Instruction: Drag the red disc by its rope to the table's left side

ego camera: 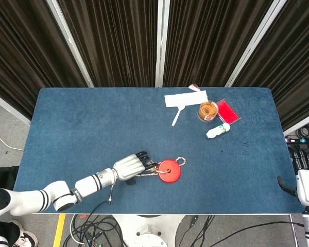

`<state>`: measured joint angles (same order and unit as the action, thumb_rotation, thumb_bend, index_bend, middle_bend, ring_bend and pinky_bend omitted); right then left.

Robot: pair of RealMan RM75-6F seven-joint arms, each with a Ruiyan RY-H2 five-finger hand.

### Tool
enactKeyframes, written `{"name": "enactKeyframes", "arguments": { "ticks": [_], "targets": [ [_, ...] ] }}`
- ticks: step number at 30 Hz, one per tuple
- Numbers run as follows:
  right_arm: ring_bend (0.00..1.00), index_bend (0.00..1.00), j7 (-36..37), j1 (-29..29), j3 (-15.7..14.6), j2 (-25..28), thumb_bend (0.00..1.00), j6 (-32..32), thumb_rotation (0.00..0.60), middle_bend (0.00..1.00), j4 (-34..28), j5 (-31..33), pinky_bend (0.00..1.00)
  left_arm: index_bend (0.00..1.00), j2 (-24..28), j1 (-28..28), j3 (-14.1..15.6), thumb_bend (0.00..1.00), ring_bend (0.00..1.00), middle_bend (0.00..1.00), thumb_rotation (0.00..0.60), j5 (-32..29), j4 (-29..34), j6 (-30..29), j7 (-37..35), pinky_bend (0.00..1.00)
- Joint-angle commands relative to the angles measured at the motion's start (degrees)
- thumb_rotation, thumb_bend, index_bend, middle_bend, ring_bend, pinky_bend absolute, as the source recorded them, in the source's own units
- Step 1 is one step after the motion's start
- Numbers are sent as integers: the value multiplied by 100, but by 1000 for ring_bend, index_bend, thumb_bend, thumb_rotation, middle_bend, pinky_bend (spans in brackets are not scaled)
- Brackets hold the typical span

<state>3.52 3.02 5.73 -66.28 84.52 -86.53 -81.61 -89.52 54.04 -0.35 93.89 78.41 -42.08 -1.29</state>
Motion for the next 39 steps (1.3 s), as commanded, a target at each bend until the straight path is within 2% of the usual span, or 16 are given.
{"name": "enactKeyframes", "arguments": {
  "ticks": [1,3,5,8,11,17,24,30,39],
  "targets": [
    [0,0,1,4,0,-1,219,-14,600,42,3,7,0,81,-27,-62,34,207,274,717,600,-78,-21,-74,183,154],
    [0,0,5,4,2,2,220,-19,600,42,4,13,0,145,-56,-115,14,231,356,761,600,-123,-41,-187,328,219],
    [0,0,10,5,5,5,220,-28,600,42,5,22,0,301,-74,-166,-24,267,457,808,600,-150,-44,-328,476,353],
    [0,0,15,8,6,5,221,-37,600,41,6,27,0,590,-46,-250,-66,316,612,867,600,-150,-33,-576,744,640],
    [0,0,23,7,5,0,221,-42,600,41,15,27,0,718,120,-328,-110,323,667,884,600,-209,88,-736,967,733],
    [0,0,32,17,6,-6,222,-82,600,42,37,51,0,773,755,-723,-254,331,712,906,600,-488,310,-1348,1225,796],
    [0,0,32,35,-3,-39,222,-135,600,41,77,62,0,797,1633,-1354,-462,330,723,917,600,-1514,-131,-1626,1238,805],
    [0,0,-1,50,3,-46,222,-149,600,41,63,65,0,799,1971,-1815,-532,330,724,919,600,-2182,-856,-1711,1234,806],
    [0,0,-72,72,-26,-81,222,-181,600,41,39,31,0,800,2296,-2232,-609,329,724,920,600,-2504,-1197,-1841,1009,805]
  ]
}}
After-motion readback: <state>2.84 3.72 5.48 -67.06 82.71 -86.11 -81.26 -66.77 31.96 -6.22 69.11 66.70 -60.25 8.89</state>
